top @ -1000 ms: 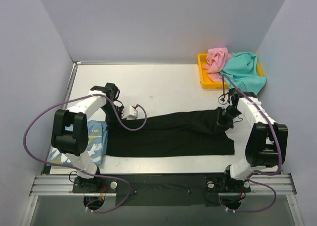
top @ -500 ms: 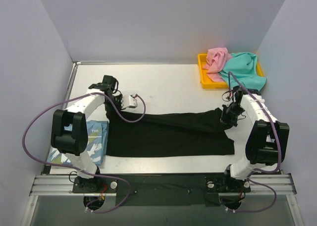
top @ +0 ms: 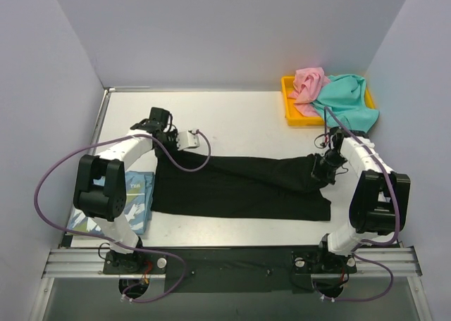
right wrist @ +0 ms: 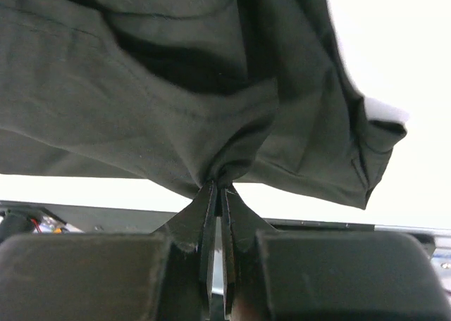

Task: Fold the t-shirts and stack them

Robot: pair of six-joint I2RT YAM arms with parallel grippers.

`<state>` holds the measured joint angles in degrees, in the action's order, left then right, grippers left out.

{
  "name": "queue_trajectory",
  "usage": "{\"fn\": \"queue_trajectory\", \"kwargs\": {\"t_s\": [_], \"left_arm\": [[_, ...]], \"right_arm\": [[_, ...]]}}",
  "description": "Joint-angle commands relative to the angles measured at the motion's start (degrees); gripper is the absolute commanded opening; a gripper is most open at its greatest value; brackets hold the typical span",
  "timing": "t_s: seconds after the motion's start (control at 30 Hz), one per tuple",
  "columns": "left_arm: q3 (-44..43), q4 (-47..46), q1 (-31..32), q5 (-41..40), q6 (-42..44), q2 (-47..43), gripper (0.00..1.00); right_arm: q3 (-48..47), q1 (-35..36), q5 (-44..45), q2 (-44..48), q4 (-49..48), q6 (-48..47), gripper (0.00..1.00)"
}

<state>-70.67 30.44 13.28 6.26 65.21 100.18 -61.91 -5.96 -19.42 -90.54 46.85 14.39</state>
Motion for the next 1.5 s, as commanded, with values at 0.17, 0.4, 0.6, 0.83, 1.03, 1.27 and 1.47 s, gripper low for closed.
{"fn": "queue_trajectory", "kwargs": {"t_s": [0.17,0.4,0.6,0.83,1.03,1.27,1.47], "left_arm": [[5.8,11.3,-0.1,2.4,6.8,-2.0,0.0],[5.7,9.5,0.0,0.2,9.8,-1.0,0.11],[0.7,14.3,-1.6,7.2,11.4,-1.3,0.64],[-20.9,33.5,5.7,21.9,3.1,1.7,0.67],[-23.9,14.1,22.8,24.8,-28.5,6.9,0.44],[-38.0,-1.8,31.4,30.7,-60.2,23.8,0.49],[-40.1,-8.5,35.5,28.3,-68.7,29.8,0.54]], "right_arm": [[6.6,0.2,-1.8,0.2,3.1,1.9,0.0],[6.8,0.3,-1.0,-0.8,2.1,2.1,0.0],[7.3,0.3,-0.6,-0.7,1.4,2.3,0.0],[6.8,0.2,-0.4,-0.4,-1.1,4.1,0.0],[8.8,-0.3,0.1,0.1,-4.1,4.8,0.0],[10.4,-1.0,-1.0,-0.5,-7.3,6.0,0.0],[10.7,-1.0,-0.4,0.0,-7.7,5.8,0.0]]}}
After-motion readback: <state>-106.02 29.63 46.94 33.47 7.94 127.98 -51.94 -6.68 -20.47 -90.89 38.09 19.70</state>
